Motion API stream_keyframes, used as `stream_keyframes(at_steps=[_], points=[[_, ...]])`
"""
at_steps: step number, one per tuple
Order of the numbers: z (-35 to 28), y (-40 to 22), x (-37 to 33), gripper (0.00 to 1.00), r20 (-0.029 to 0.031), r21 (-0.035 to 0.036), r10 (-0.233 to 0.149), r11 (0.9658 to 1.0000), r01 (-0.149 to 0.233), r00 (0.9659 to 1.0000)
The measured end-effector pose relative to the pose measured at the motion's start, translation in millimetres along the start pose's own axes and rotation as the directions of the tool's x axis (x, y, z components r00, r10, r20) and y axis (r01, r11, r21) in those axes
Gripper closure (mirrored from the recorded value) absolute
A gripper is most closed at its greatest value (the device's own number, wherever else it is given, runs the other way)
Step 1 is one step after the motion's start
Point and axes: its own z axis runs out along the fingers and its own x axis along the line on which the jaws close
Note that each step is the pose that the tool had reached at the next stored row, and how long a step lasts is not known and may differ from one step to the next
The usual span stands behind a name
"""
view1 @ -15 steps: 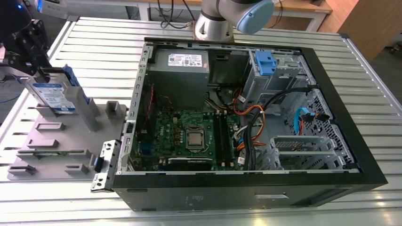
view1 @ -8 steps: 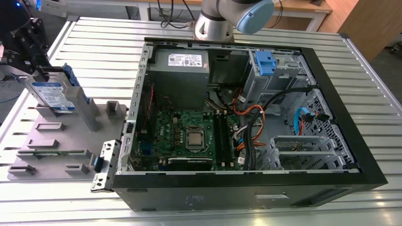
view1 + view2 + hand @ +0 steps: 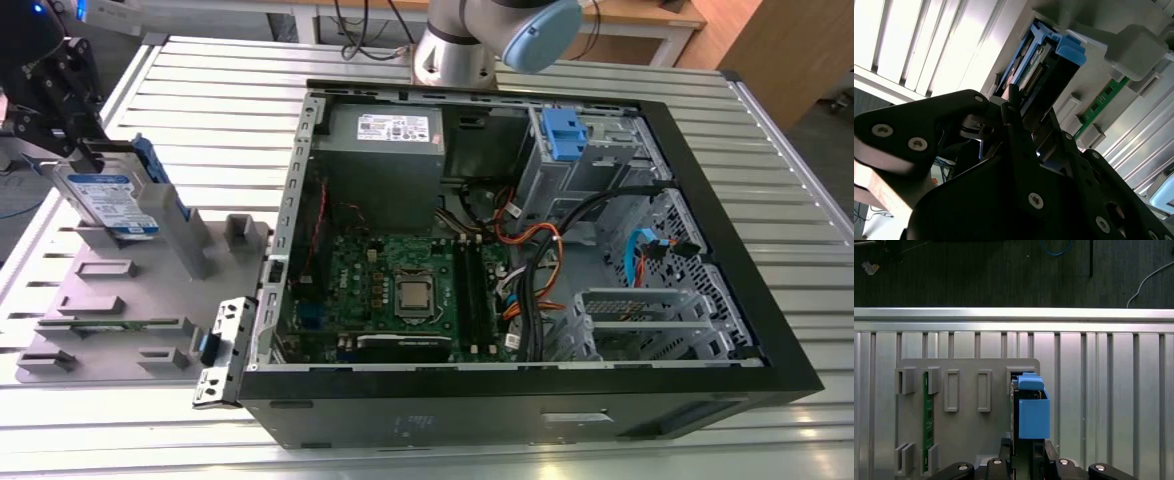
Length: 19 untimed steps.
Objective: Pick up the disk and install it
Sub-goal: 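Pick up the disk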
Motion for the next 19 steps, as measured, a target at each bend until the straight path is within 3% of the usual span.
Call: stream_keyframes(at_steps=[19], points=[[-2.4,0.0,0.0,0.65,-0.0001,0.0,0.0,1.0,0.0,1.0]])
